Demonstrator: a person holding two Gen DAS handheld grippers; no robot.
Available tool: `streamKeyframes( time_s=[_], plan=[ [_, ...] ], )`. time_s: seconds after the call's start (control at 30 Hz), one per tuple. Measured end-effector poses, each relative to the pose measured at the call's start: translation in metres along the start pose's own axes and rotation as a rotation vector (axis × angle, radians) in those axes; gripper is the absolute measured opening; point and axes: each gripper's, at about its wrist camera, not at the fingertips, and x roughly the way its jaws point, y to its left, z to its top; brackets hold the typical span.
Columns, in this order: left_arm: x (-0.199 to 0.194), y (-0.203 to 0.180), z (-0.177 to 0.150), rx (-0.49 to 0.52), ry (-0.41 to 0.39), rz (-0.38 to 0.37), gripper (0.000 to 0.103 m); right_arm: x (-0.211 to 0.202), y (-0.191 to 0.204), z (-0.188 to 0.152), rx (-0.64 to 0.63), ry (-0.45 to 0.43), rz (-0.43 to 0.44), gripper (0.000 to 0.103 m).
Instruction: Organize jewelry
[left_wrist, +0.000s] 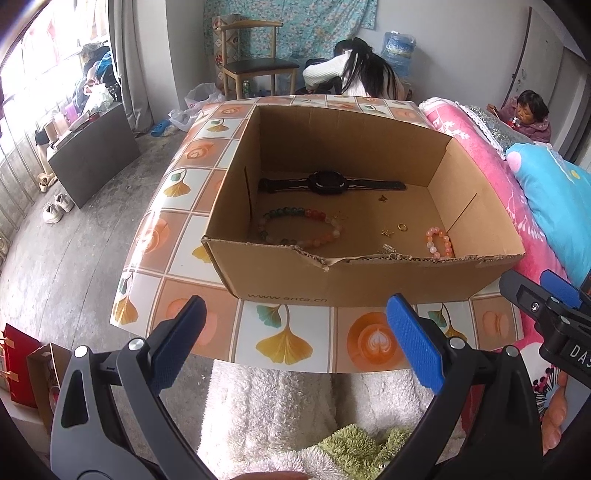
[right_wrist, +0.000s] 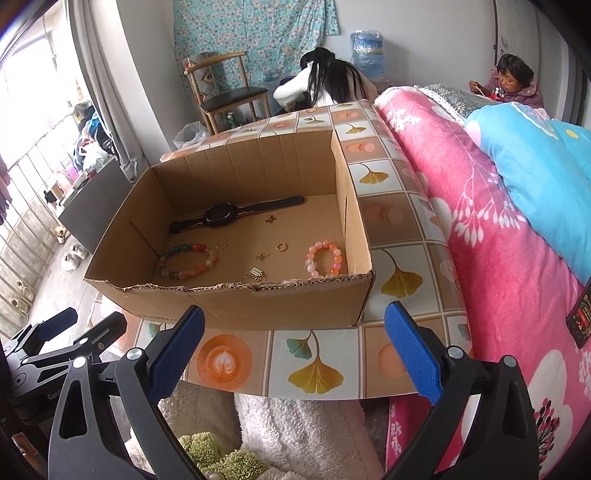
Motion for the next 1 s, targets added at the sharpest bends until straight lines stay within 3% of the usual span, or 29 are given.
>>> streamKeyframes(
  time_s=[1.0],
  plan=[
    [0.0041, 0.0020, -0.0018, -0.004, 0.033, 0.000, 0.095, 0.0078, 0.0043, -0.0031, 0.003, 0.033, -0.009, 0.095]
  ],
)
